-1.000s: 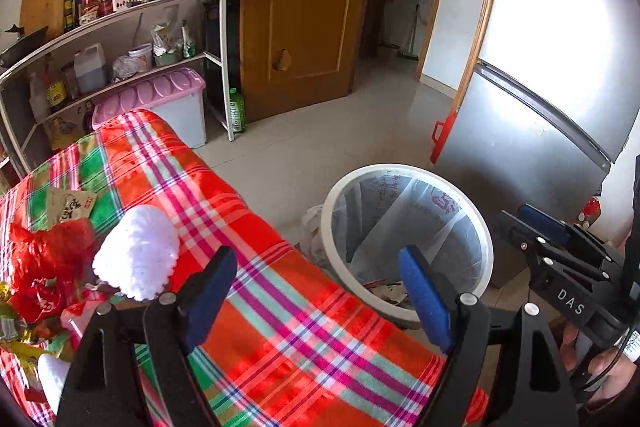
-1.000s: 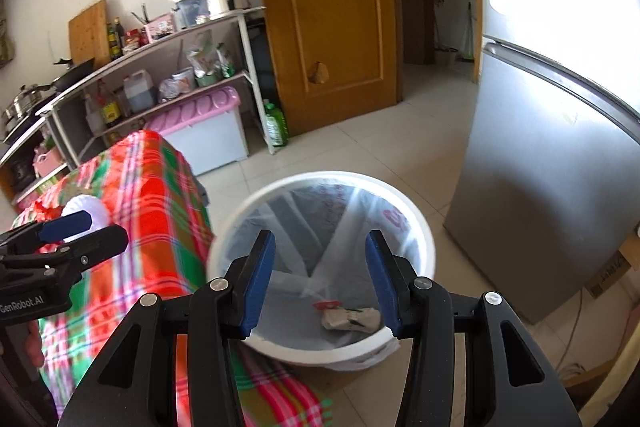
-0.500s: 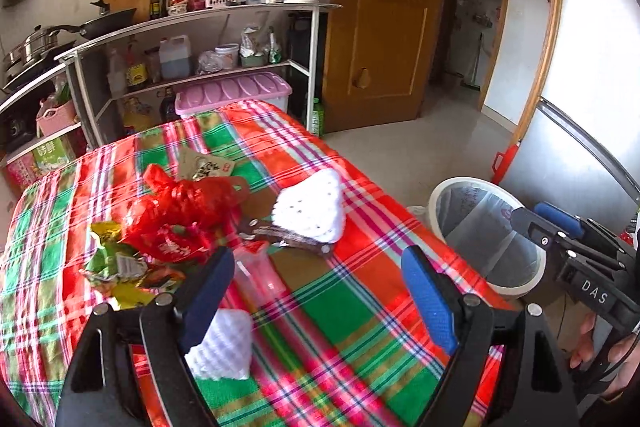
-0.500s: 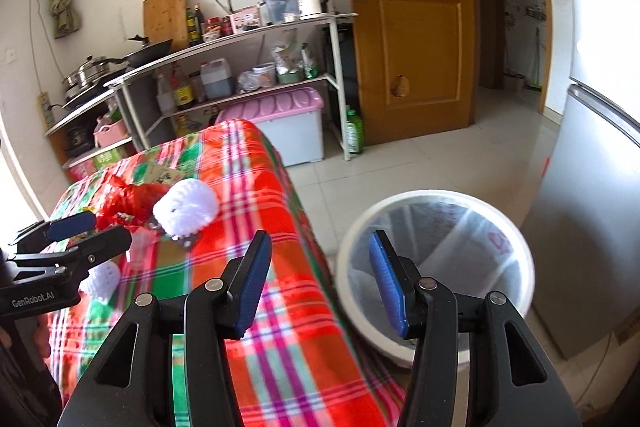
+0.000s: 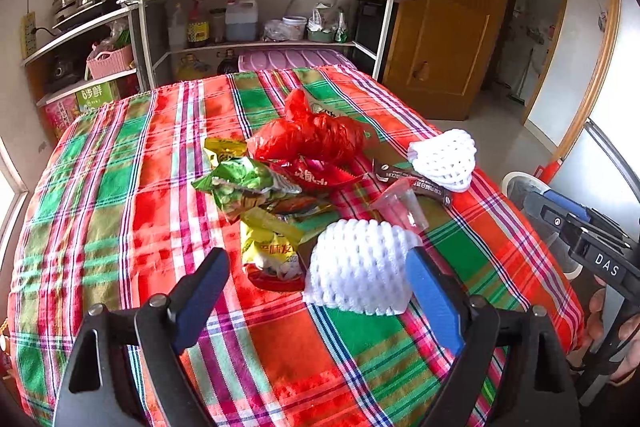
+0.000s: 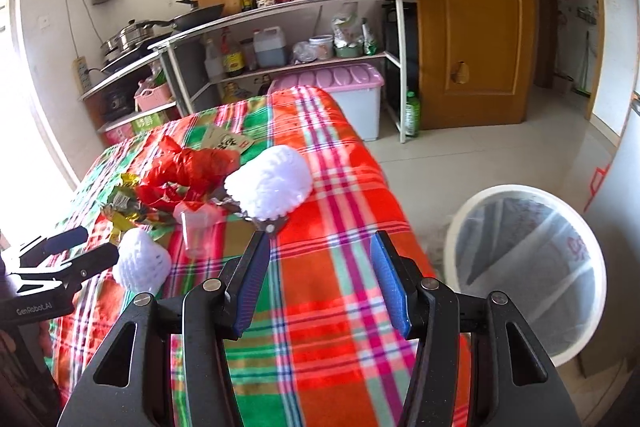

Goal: Collect trash
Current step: 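Grasp a white foam net with the right tool while the left tool grasps another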

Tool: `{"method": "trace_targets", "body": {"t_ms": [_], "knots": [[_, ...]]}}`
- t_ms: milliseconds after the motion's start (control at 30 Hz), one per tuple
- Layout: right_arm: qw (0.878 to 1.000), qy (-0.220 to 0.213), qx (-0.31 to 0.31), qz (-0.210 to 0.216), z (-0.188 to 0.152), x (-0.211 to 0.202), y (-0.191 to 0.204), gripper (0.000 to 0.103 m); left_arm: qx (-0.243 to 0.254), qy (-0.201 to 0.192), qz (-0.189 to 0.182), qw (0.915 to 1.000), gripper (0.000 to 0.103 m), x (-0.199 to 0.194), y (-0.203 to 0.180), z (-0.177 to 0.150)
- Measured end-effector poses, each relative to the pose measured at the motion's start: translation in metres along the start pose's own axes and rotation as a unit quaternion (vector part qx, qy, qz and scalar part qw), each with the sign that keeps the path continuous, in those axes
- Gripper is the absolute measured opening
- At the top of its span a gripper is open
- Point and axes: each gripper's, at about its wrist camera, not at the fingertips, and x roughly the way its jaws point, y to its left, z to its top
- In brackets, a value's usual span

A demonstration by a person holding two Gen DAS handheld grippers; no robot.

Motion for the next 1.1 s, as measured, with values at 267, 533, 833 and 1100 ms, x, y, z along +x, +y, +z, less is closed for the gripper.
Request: {"method": "trace_targets", "body": {"t_ms": [267,533,833,1100], "knots": [[1.0,0.016,-0.015,0.009,0.002,0.019,0.02,0.053,-0.003,0.026,-0.031,0.9992,0.092,0.016,0.002,-0.003],[1.0,0.022,0.002,0.018,0.016,0.033,0.013,0.053,0.001,0.034,-0.043,0.9985,0.092,0.026,-0.004,-0.001],[0.997,0.044,-0.003,0.062,0.042,0.062,0.027,0.053,0.022,0.04,-0.049,0.9977,0.092,0.033,-0.017,0.002],[0.997,0.068,-0.02,0.043,0.049,0.089,0.038,0.053,0.03,0.051,-0.051,0.9969,0.085,0.039,-0.022,0.003]]}}
